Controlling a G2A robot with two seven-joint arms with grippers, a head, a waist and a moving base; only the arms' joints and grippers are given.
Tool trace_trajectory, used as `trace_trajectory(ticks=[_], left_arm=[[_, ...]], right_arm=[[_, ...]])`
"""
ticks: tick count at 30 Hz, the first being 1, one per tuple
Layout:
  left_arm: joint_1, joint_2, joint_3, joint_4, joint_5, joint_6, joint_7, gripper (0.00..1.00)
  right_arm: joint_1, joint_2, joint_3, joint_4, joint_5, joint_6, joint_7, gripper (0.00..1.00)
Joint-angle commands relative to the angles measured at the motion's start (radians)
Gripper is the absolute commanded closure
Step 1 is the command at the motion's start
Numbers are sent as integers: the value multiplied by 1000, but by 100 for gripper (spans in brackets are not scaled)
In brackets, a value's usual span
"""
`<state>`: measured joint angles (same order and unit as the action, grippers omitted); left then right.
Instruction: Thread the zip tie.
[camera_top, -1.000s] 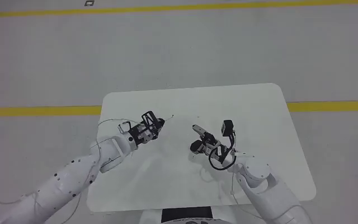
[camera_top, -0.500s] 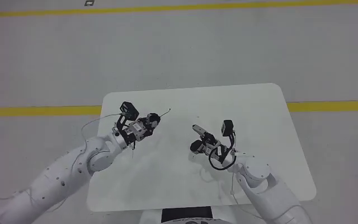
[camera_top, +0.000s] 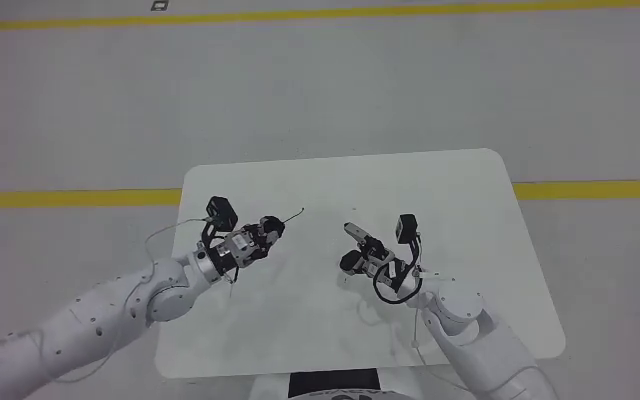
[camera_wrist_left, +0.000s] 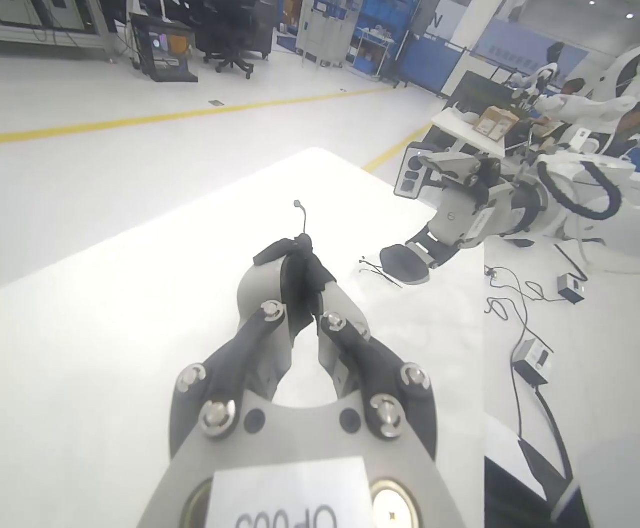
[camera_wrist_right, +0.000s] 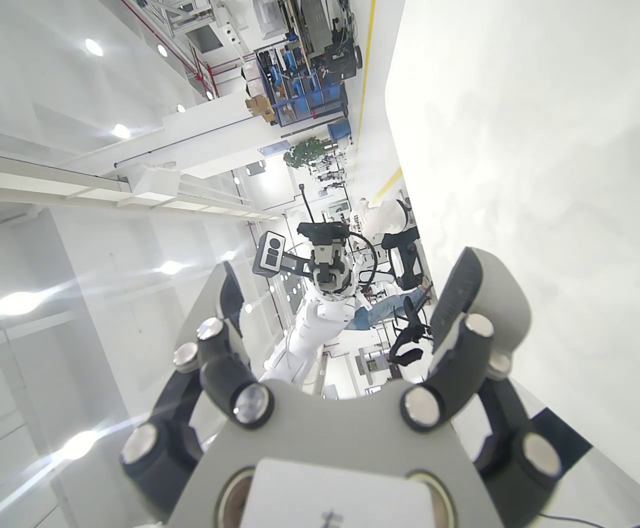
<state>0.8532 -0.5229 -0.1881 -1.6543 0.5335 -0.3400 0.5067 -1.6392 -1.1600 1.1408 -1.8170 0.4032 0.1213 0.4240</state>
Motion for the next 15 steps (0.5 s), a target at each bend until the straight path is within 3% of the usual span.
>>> trace_trajectory(ticks=[1, 9, 12, 15], left_arm=[[-21, 2, 18, -6, 9, 0, 13, 100], [-21, 2, 18, -6, 9, 0, 13, 100], [-23, -8, -8, 17, -48, 17, 14, 100], [-25, -24, -29, 26, -111, 0, 16, 100]], right_arm=[[0, 0, 0, 0, 0, 0, 0, 0], [0, 0, 0, 0, 0, 0, 0, 0], [0, 0, 0, 0, 0, 0, 0, 0], [0, 0, 0, 0, 0, 0, 0, 0]])
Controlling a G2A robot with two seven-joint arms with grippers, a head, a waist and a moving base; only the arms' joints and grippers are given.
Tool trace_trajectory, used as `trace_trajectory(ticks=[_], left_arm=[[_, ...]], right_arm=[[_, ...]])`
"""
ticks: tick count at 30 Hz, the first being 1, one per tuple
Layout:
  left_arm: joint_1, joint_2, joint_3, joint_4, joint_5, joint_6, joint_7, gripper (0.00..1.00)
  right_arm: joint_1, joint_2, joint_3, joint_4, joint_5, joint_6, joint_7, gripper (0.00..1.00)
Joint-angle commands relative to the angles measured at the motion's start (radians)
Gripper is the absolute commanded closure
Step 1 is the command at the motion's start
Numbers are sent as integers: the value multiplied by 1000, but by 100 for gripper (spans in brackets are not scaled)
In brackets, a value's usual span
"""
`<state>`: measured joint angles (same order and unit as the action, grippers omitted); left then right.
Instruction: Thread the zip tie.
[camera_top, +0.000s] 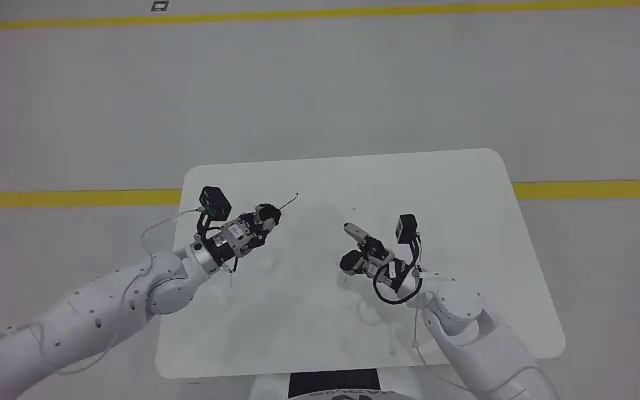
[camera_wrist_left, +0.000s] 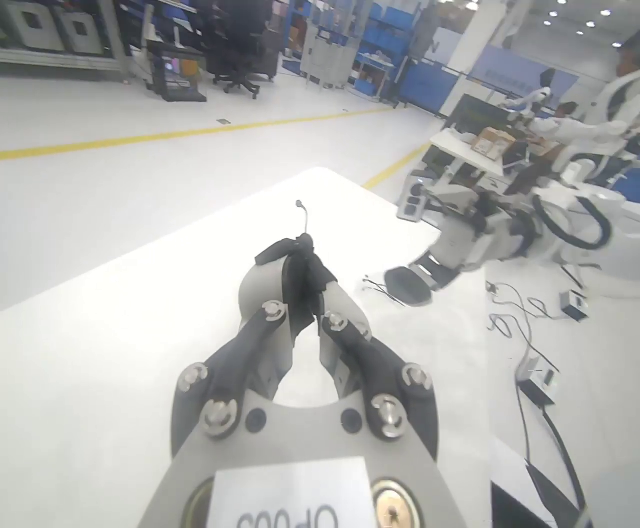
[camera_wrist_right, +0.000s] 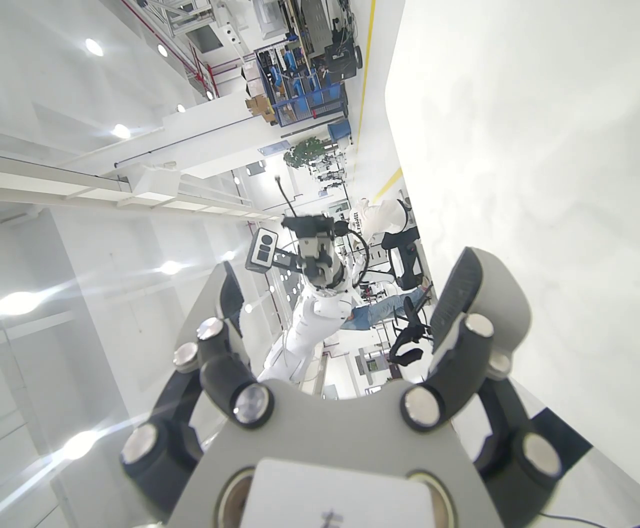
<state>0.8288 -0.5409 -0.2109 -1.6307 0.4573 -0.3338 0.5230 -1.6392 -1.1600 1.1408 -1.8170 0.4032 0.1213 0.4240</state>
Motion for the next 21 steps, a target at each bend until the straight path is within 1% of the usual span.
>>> trace_trajectory(ticks=[1, 3, 4, 5, 7, 9, 10, 14, 17, 20, 21], left_arm=[[-3, -13, -7, -3, -47, -6, -19, 100], [-7, -22, -8, -10, -70, -6, -37, 100], [-9, -27, -2, -23, -95, -6, -61, 100], [-12, -29, -1, -33, -115, -6, -70, 100], [-16, -30, 7, -61, -187, -6, -97, 100], [-18, -28, 11, -77, -250, -6, -122, 100], [-24, -24, 9, -85, -276, -6, -141, 100], [-23, -13, -3, -98, -377, -6, -157, 100], [-21, -7, -18, -105, -419, -6, -178, 100], [-16, -2, -34, -109, -446, -6, -228, 100], [-15, -2, -40, -111, -450, -6, -255, 100]], right_arm=[[0, 0, 0, 0, 0, 0, 0, 0], [0, 0, 0, 0, 0, 0, 0, 0], [0, 0, 0, 0, 0, 0, 0, 0], [0, 0, 0, 0, 0, 0, 0, 0], [0, 0, 0, 0, 0, 0, 0, 0], [0, 0, 0, 0, 0, 0, 0, 0], [0, 0, 0, 0, 0, 0, 0, 0], [0, 0, 0, 0, 0, 0, 0, 0], [0, 0, 0, 0, 0, 0, 0, 0], [0, 0, 0, 0, 0, 0, 0, 0], [0, 0, 0, 0, 0, 0, 0, 0]])
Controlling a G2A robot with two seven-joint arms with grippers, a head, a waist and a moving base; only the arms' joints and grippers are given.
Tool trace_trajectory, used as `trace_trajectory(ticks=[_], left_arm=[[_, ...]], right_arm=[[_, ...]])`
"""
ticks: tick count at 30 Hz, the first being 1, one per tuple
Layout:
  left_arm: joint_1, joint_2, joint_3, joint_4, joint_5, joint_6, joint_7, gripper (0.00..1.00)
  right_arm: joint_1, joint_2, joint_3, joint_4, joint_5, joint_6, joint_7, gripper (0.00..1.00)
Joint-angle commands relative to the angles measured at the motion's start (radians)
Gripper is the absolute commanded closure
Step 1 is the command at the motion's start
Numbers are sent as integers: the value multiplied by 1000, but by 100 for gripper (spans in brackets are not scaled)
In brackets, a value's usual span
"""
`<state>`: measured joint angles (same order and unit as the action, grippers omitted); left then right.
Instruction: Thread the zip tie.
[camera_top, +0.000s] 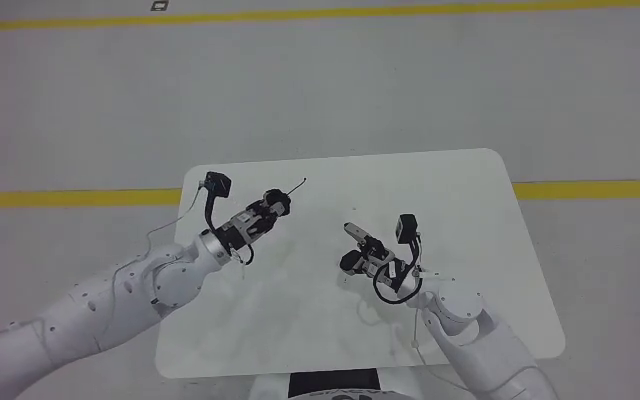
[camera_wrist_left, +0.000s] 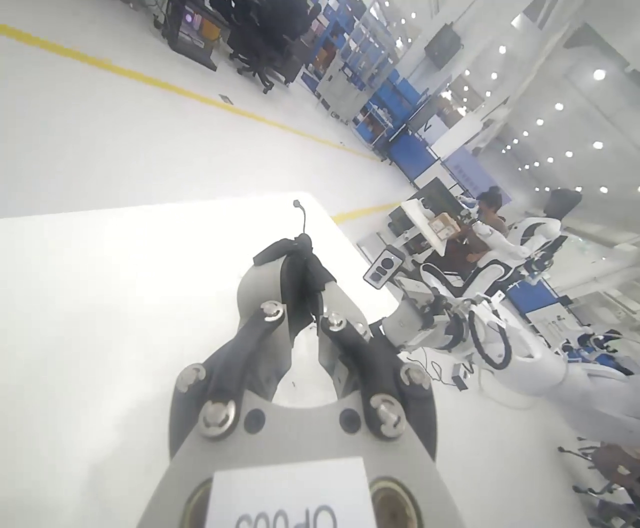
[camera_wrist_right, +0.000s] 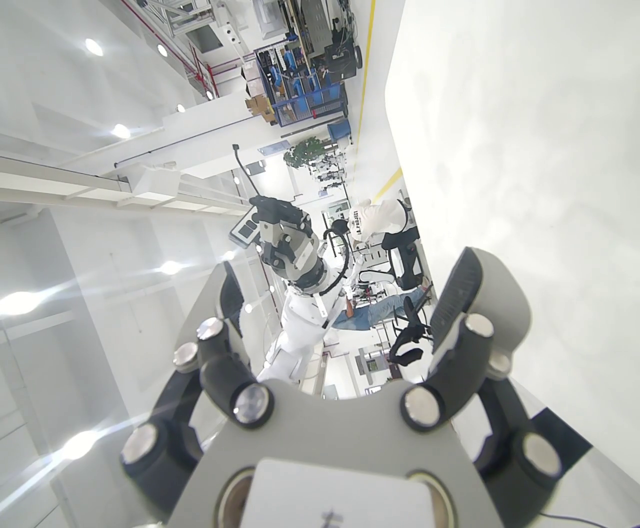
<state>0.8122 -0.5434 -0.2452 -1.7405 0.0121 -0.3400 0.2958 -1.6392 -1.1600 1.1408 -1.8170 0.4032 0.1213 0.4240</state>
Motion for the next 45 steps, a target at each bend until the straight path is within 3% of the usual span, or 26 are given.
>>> trace_trajectory(ticks=[1, 6, 9, 13, 16, 20, 23, 24, 25, 36, 38, 42, 45], left_arm=[[5, 1, -11, -2, -19, 0, -41, 100], [19, -5, -57, 9, -86, 0, -132, 100], [34, -10, -105, 9, -157, 0, -239, 100], [74, -21, -210, 20, -285, 0, -428, 100], [126, -34, -323, 39, -371, 0, -587, 100], [216, -65, -492, 71, -462, 0, -792, 100], [297, -101, -625, 88, -530, 0, -970, 100], [333, -118, -680, 95, -567, 0, -1055, 100], [341, -122, -695, 98, -576, 0, -1077, 100], [341, -122, -695, 98, -576, 0, -1077, 100], [348, -124, -683, 80, -537, 0, -1103, 100], [383, -126, -695, 53, -497, 0, -1177, 100], [441, -131, -733, 23, -542, 0, -1237, 100]], right_arm=[[0, 0, 0, 0, 0, 0, 0, 0], [0, 0, 0, 0, 0, 0, 0, 0], [0, 0, 0, 0, 0, 0, 0, 0], [0, 0, 0, 0, 0, 0, 0, 0], [0, 0, 0, 0, 0, 0, 0, 0], [0, 0, 0, 0, 0, 0, 0, 0], [0, 0, 0, 0, 0, 0, 0, 0], [0, 0, 0, 0, 0, 0, 0, 0], [0, 0, 0, 0, 0, 0, 0, 0], [0, 0, 0, 0, 0, 0, 0, 0], [0, 0, 0, 0, 0, 0, 0, 0], [0, 0, 0, 0, 0, 0, 0, 0], [0, 0, 0, 0, 0, 0, 0, 0]])
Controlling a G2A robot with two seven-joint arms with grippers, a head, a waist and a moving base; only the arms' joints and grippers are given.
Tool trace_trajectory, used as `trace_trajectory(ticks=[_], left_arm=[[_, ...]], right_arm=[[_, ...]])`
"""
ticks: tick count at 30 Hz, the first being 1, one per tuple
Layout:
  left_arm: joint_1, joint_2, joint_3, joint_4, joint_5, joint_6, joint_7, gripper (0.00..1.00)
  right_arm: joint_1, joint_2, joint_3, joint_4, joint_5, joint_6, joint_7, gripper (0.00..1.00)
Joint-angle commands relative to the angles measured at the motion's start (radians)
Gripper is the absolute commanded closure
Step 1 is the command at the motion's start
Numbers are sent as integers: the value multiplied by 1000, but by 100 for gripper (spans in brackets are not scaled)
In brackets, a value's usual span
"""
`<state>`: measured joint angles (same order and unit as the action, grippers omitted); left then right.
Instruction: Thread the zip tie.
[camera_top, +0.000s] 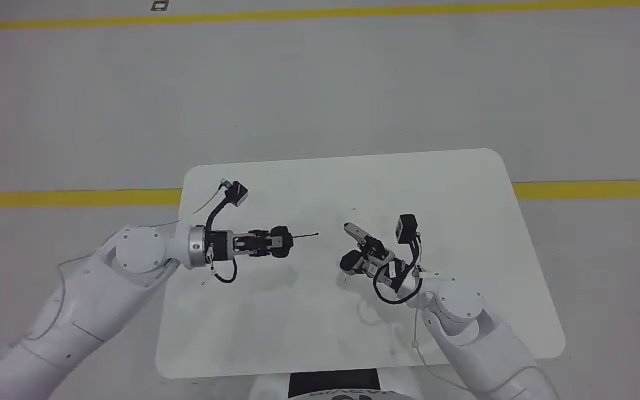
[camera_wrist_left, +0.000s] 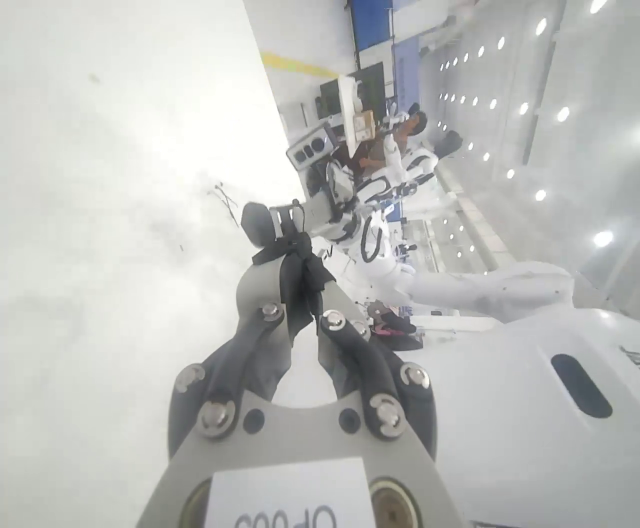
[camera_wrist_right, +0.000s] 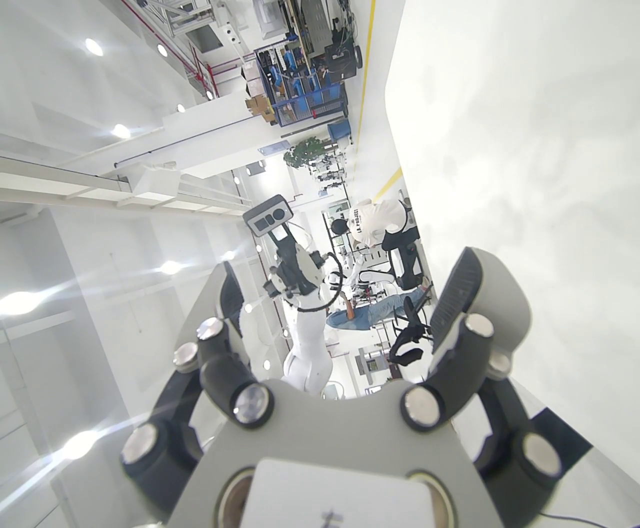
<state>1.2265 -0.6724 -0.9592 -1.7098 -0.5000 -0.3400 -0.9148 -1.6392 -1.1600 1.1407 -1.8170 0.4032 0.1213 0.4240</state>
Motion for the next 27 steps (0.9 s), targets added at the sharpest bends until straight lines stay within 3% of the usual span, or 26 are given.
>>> trace_trajectory(ticks=[1, 5, 9, 16, 24, 26, 27], left_arm=[[46, -4, -36, -12, -43, 0, -52, 100], [134, -24, -133, -1, -103, 0, -137, 100], [206, -57, -235, 24, -134, 0, -251, 100], [275, -126, -354, 80, -148, 0, -409, 100], [276, -131, -359, 81, -123, 4, -412, 100], [275, -136, -344, 73, -162, 15, -393, 100], [273, -138, -337, 88, -190, 19, -404, 100]], right_arm=[[0, 0, 0, 0, 0, 0, 0, 0], [0, 0, 0, 0, 0, 0, 0, 0], [0, 0, 0, 0, 0, 0, 0, 0], [0, 0, 0, 0, 0, 0, 0, 0], [0, 0, -2, -2, 0, -2, 3, 0], [14, 2, -19, 0, -24, -13, 72, 0], [29, 4, -26, 10, -35, -19, 134, 0]])
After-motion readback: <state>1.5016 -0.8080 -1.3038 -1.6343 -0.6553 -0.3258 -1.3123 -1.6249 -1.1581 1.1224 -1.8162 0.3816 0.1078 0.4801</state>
